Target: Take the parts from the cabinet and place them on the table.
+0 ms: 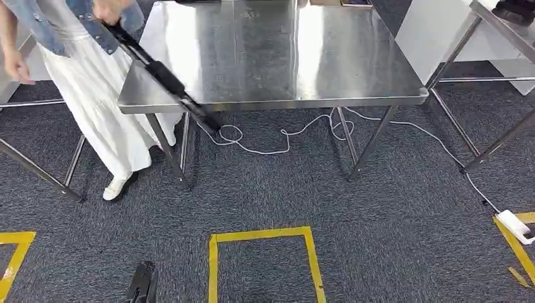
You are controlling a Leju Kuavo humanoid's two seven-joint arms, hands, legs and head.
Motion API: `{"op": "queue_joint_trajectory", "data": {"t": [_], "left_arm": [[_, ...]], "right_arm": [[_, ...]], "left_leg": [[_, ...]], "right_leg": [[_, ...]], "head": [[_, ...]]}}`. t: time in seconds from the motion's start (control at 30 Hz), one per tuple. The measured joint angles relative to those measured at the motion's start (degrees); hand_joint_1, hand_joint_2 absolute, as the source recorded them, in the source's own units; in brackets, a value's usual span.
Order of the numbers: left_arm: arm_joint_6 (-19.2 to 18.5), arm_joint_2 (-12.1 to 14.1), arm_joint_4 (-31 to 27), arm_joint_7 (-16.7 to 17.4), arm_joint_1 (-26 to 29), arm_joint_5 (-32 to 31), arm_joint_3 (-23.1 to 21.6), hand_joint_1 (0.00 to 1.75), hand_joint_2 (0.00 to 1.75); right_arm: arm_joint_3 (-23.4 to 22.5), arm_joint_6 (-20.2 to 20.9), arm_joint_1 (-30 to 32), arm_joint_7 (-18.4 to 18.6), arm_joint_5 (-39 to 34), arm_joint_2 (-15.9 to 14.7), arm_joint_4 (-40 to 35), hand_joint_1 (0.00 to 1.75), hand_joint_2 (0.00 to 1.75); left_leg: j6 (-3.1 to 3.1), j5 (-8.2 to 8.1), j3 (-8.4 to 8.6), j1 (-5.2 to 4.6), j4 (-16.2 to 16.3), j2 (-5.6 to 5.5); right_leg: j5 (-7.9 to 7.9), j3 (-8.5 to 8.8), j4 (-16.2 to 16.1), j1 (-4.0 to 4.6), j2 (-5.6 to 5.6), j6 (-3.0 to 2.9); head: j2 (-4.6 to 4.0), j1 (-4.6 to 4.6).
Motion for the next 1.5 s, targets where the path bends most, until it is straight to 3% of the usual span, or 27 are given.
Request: {"op": "queue_joint_trajectory", "data": {"t": [0.03, 0.1, 0.17, 0.2, 0.23, 0.3, 0.33, 0.4, 0.43, 0.53, 0.57, 0.7, 0.73, 0.77, 0.83, 0.9, 0.93, 1.0, 1.03, 1.07, 1.2, 1.23, 1.3, 1.37, 1.4, 1.43, 1.5], "left_arm": [[-0.02, 0.00, 0.00, 0.07, 0.01, 0.00, -0.02, 0.00, 0.00], [-0.09, 0.00, 0.02, 0.13, -0.01, -0.09, -0.04, 0.00, 0.00], [-0.11, 0.00, 0.07, 0.24, 0.07, -0.11, -0.09, 0.00, 0.00], [-0.11, 0.00, 0.15, 0.24, 0.17, -0.13, -0.09, 0.00, 0.00], [-0.11, 0.00, 0.20, 0.33, 0.26, -0.11, -0.09, 0.00, 0.00], [-0.15, 0.00, 0.22, 0.44, 0.33, -0.30, -0.13, 0.00, 0.00], [-0.20, 0.02, 0.22, 0.61, 0.34, -0.50, -0.31, 0.00, 0.00], [-0.33, 0.02, 0.24, 0.79, 0.44, -0.63, -0.68, 0.00, 0.00], [-0.46, 0.02, 0.24, 0.92, 0.46, -0.66, -0.85, 0.00, 0.00], [-0.72, 0.02, 0.24, 1.25, 0.26, -1.09, -1.20, 0.00, 0.00], [-0.77, 0.02, 0.24, 1.31, 0.06, -1.16, -1.36, 0.00, 0.00], [-0.76, 0.02, 0.24, 1.44, 0.01, -1.22, -1.40, 0.00, 0.00], [-0.77, 0.00, 0.24, 1.44, -0.12, -1.22, -1.40, 0.00, 0.00], [-0.77, -0.02, 0.24, 1.46, -0.21, -1.25, -1.40, 0.00, 0.00], [-0.81, -0.04, 0.24, 1.55, -0.17, -1.25, -1.40, 0.00, 0.00], [-0.81, -0.02, 0.24, 1.57, -0.17, -1.25, -1.40, 0.00, 0.00], [-0.81, -0.02, 0.24, 1.57, -0.17, -1.25, -1.40, 0.00, 0.00], [-0.81, -0.02, 0.24, 1.57, -0.17, -1.25, -1.40, 0.00, 0.00], [-0.83, -0.02, 0.24, 1.57, -0.19, -1.25, -1.40, 0.00, 0.00], [-0.83, -0.02, 0.24, 1.60, -0.20, -1.29, -1.40, 0.00, 0.00], [-0.85, -0.02, 0.24, 1.62, -0.19, -1.31, -1.42, 0.00, 0.00], [-0.85, 0.04, 0.26, 1.62, -0.18, -1.31, -1.42, 0.00, 0.00], [-0.96, 0.04, 0.26, 1.73, -0.16, -1.42, -1.44, 0.00, 0.00], [-1.25, 0.07, 0.26, 1.79, -0.14, -1.57, -1.46, 0.00, 0.00], [-1.31, 0.07, 0.26, 1.84, -0.13, -1.73, -1.49, 0.00, 0.00], [-1.38, 0.07, 0.26, 1.90, -0.12, -1.75, -1.51, 0.00, 0.00], [-1.53, 0.07, 0.26, 1.95, -0.15, -1.81, -1.85, 0.00, 0.00]], "right_arm": [[0.00, -0.15, -0.15, 0.07, -0.02, 0.02, 0.00, 0.00, 1.75], [0.02, -0.42, -0.20, 0.22, -0.02, 0.07, 0.00, 0.00, 1.75], [0.00, -0.50, 0.04, 0.42, -0.04, 0.07, 0.00, 0.00, 1.75], [0.00, -0.52, 0.16, 0.44, -0.02, 0.19, 0.02, 0.00, 1.75], [0.00, -0.52, 0.09, 0.44, -0.02, 0.24, 0.02, 0.00, 1.75], [0.00, -0.78, 0.14, 0.44, -0.06, 0.22, 0.02, 0.00, 1.75], [0.00, -0.90, 0.18, 0.55, -0.15, 0.22, 0.02, 0.00, 1.75], [0.00, -1.03, 0.24, 0.81, -0.37, 0.24, 0.02, 0.00, 1.75], [0.00, -1.05, 0.25, 0.98, -0.44, 0.24, 0.02, 0.00, 1.75], [0.00, -1.25, 0.20, 1.11, -0.72, 0.42, 0.02, 0.00, 1.75], [0.00, -1.36, 0.19, 1.16, -0.81, 0.50, 0.02, 0.00, 1.75], [0.00, -1.42, 0.21, 1.18, -0.87, 0.61, 0.04, 0.00, 1.75], [0.00, -1.42, 0.19, 1.18, -0.87, 0.52, 0.04, 0.00, 1.75], [0.00, -1.42, 0.19, 1.18, -0.87, 0.52, 0.04, 0.00, 1.75], [0.00, -1.44, 0.21, 1.18, -0.87, 0.59, 0.07, 0.00, 1.75], [0.00, -1.44, 0.26, 1.18, -0.87, 0.55, 0.07, 0.00, 1.75], [0.00, -1.44, 0.30, 1.18, -0.87, 0.48, 0.07, 0.00, 1.75], [0.00, -1.44, 0.25, 1.18, -0.87, 0.46, 0.07, 0.00, 1.75], [0.00, -1.44, 0.15, 1.18, -0.87, 0.46, 0.07, 0.00, 1.75], [0.00, -1.44, -0.05, 1.18, -0.87, 0.46, 0.07, 0.00, 1.75], [0.00, -1.46, 0.20, 1.18, -0.90, 0.46, 0.07, 0.00, 1.75], [0.00, -1.46, 0.18, 1.18, -0.90, 0.63, 0.09, 0.00, 1.75], [0.00, -1.60, 0.12, 1.18, -0.90, 0.55, 0.09, 0.00, 1.75], [0.00, -1.81, 0.21, 1.18, -0.92, 0.55, 0.09, 0.00, 1.75], [0.00, -1.90, 0.22, 1.18, -0.94, 0.52, 0.09, 0.00, 1.75], [0.00, -2.03, 0.22, 1.18, -0.94, 0.50, 0.09, 0.00, 1.75], [0.00, -2.18, 0.20, 1.27, -0.94, 0.50, 0.09, 0.00, 1.75]], "left_leg": [[-0.38, 0.32, -0.11, -0.11, 0.17, -0.01], [-0.94, 0.72, -0.63, -0.62, 0.58, 0.08], [-1.53, 1.42, -0.76, -0.37, 0.46, 0.07], [-1.89, 1.50, -1.13, -0.24, 0.70, -0.01], [-2.28, -0.15, -1.71, -0.03, 1.75, -0.24], [-2.86, -6.41, -4.39, 0.24, 9.14, -0.36], [-3.14, -9.26, -6.26, 0.38, 14.55, -0.37], [-3.39, -10.91, -7.15, 0.54, 19.47, -0.36], [-3.35, -9.95, -5.60, 0.60, 17.89, -0.35], [-2.74, -4.95, 4.09, 0.75, 3.40, -0.41], [-2.43, -6.09, 5.02, 0.45, 1.40, -0.58], [-0.71, -4.64, 3.94, -0.06, 1.08, -0.61], [-0.14, -3.71, 3.81, 0.54, 0.32, -0.33], [0.38, -3.23, 3.13, 0.34, 0.29, -0.28], [0.70, -2.43, 1.93, 0.20, 0.32, -0.15], [0.65, -1.53, 0.72, 0.00, 0.40, -0.06], [0.56, -1.14, 0.20, -0.03, 0.43, -0.06], [0.21, -0.38, -0.52, -0.03, 0.45, -0.08], [-0.06, -0.03, -0.70, -0.03, 0.49, -0.09], [-0.46, 0.23, -0.84, -0.32, 0.64, -0.08], [-1.88, 1.39, -1.10, -0.30, 0.61, 0.00], [-2.14, 0.95, -1.63, 0.09, 1.14, -0.13], [-2.79, -4.74, -3.75, 0.22, 6.54, -0.35], [-3.37, -10.22, -6.84, 0.47, 16.10, -0.36], [-3.55, -11.61, -7.49, 0.52, 19.38, -0.36], [-3.58, -11.39, -6.64, 0.56, 19.42, -0.35], [-3.27, -8.18, -1.20, 0.58, 12.17, -0.35]], "right_leg": [[0.67, 3.66, -5.33, -0.17, 0.01, -0.04], [1.05, 3.34, -6.75, 0.09, 0.27, -1.33], [1.41, 2.96, -6.19, 0.34, 0.27, -2.02], [2.03, 2.65, -6.39, -0.43, 0.21, -2.78], [2.45, 2.30, -6.37, -0.57, 0.08, -3.24], [3.29, 1.72, -6.30, -0.49, -0.02, -4.07], [3.77, 1.09, -6.17, -0.36, -0.04, -4.07], [4.32, -0.10, -5.73, -0.30, -0.04, -3.96], [4.42, -0.55, -5.42, -0.31, -0.04, -3.82], [4.51, -1.38, -4.33, -0.34, 0.08, -3.62], [4.70, -1.77, -4.14, 0.17, 0.04, -3.27], [6.00, -2.45, -4.62, 0.25, 0.03, -1.35], [5.34, -3.01, -3.67, 0.49, -0.05, -1.25], [3.03, -4.58, -1.38, 0.40, 0.09, -1.90], [-2.08, -8.23, 7.85, 0.21, 0.14, -2.64], [-4.74, -10.20, 14.59, 0.21, 0.14, -2.23], [-4.46, -9.04, 13.64, 0.21, 0.14, -1.83], [-1.48, -2.02, 3.26, 0.16, 0.12, -0.80], [-0.03, 2.03, -3.05, 0.02, 0.12, -0.55], [-0.06, 3.64, -6.78, 0.02, 0.16, -0.93], [1.41, 2.72, -6.16, 0.47, 0.30, -2.66], [2.08, 2.44, -6.33, -0.67, 0.14, -3.45], [2.94, 1.92, -6.28, -0.36, 0.04, -4.47], [3.77, 0.73, -6.09, -0.16, -0.04, -4.44], [4.09, 0.01, -5.85, -0.11, -0.07, -4.40], [4.32, -0.60, -5.54, -0.09, -0.06, -4.38], [4.46, -1.50, -4.74, -0.09, -0.02, -4.16]], "head": [[0.00, 0.07], [0.00, -0.26], [0.00, -0.22], [0.00, -0.18], [0.02, -0.30], [0.00, -0.70], [0.00, -0.61], [0.00, -0.61], [0.00, -0.68], [0.00, -0.68], [0.00, -0.66], [0.00, -0.63], [0.00, -0.56], [0.00, -0.55], [0.00, -0.15], [0.02, 0.11], [0.00, 0.09], [0.00, 0.11], [0.00, 0.20], [0.00, 0.33], [0.02, 0.04], [0.00, 0.15], [0.00, -0.42], [0.02, -0.42], [0.00, -0.44], [0.00, -0.44], [0.00, -0.46]]}}
